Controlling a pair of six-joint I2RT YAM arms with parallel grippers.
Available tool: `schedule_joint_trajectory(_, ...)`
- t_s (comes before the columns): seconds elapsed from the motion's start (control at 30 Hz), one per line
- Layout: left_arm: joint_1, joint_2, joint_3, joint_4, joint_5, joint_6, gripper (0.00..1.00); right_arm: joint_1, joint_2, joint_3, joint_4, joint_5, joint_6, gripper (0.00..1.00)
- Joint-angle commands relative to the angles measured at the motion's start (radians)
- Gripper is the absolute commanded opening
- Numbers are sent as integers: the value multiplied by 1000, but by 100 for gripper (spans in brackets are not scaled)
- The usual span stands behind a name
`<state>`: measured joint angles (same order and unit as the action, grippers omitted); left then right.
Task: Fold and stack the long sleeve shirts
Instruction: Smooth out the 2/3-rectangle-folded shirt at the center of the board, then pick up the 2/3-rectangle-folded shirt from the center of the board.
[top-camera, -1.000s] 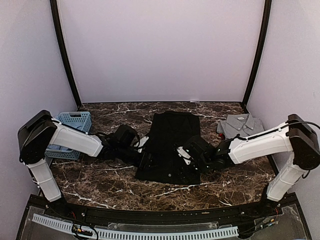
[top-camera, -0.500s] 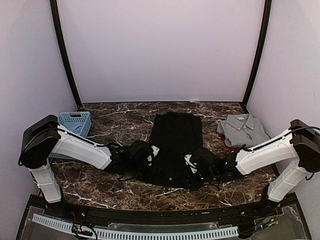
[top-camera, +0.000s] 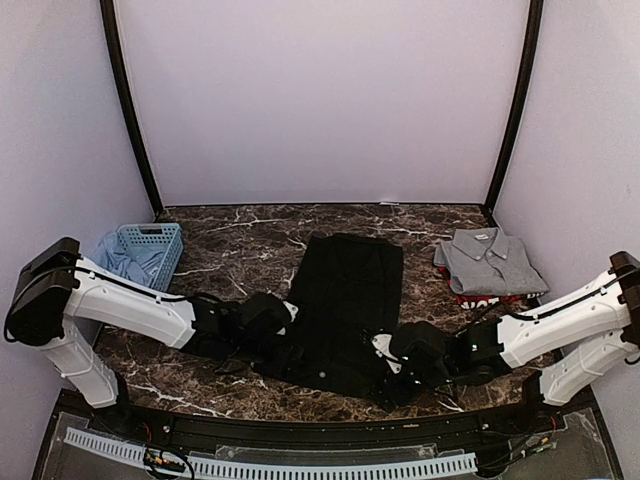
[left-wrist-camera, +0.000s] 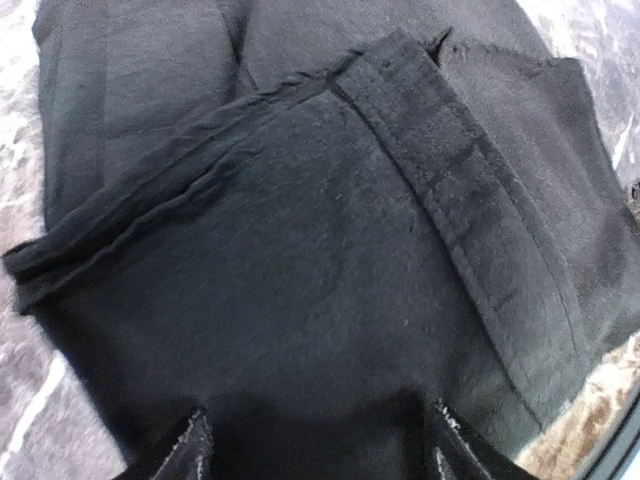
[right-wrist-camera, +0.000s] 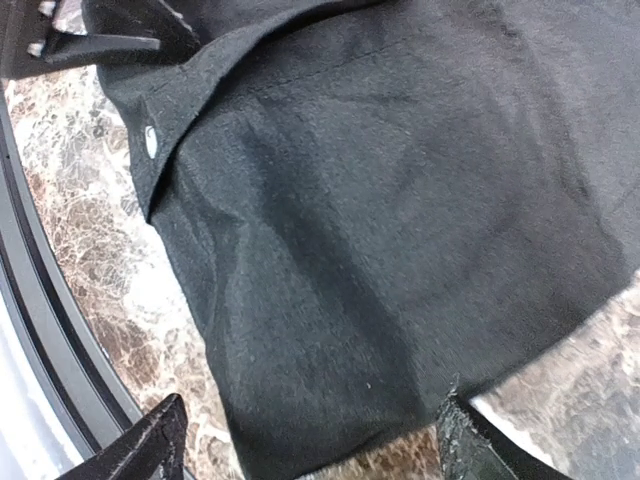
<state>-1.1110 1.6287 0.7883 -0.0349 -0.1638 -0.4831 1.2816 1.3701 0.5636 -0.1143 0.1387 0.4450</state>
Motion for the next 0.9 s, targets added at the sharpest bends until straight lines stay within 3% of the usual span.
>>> schedule_joint_trajectory(0.0, -3, -110, -4, -65, 9, -1, 77, 42, -23, 60, -84, 88, 4, 84)
schedule_joint_trajectory(0.23, 4, -185, 15, -74, 21, 15, 92, 143, 112, 212, -184, 226, -46, 88)
schedule_joint_trajectory(0.5, 81, -252, -7, -136, 86, 3, 93, 177, 312, 337, -255, 265, -136, 79)
schedule_joint_trajectory(0.87, 121, -333, -79, -122, 191, 38, 92, 168, 393, 358, -328, 254, -132, 69)
